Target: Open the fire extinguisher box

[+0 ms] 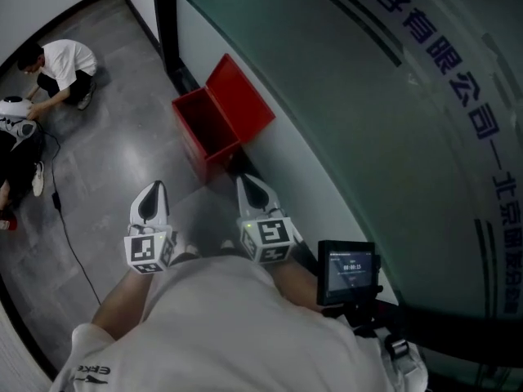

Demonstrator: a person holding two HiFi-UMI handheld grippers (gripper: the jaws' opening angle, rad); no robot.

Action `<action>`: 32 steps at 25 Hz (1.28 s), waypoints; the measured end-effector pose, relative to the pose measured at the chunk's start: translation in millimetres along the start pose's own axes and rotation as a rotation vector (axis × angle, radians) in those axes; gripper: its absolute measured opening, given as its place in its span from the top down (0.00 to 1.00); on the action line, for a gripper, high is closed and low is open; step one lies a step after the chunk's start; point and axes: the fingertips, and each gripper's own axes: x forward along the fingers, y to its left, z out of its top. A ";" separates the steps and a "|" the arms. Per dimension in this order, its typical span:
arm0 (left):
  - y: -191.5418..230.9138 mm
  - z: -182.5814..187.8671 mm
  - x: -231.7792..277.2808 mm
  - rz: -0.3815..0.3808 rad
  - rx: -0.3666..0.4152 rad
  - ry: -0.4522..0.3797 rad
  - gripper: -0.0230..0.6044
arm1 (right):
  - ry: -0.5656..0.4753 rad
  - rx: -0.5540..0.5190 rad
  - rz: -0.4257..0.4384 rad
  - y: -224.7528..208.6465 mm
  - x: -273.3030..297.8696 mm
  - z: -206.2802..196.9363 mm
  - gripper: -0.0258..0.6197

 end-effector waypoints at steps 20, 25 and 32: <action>-0.9 -1.4 1.6 -0.037 -0.006 0.008 0.96 | 0.018 -0.015 -0.027 0.1 -8.5 -7.2 0.94; 4.7 -0.6 3.5 -0.030 -0.006 0.006 0.96 | 0.004 -0.011 -0.022 4.2 -2.8 -1.1 0.94; 11.9 0.1 6.8 -0.023 -0.005 0.004 0.96 | 0.008 -0.018 -0.026 3.8 4.3 -2.1 0.94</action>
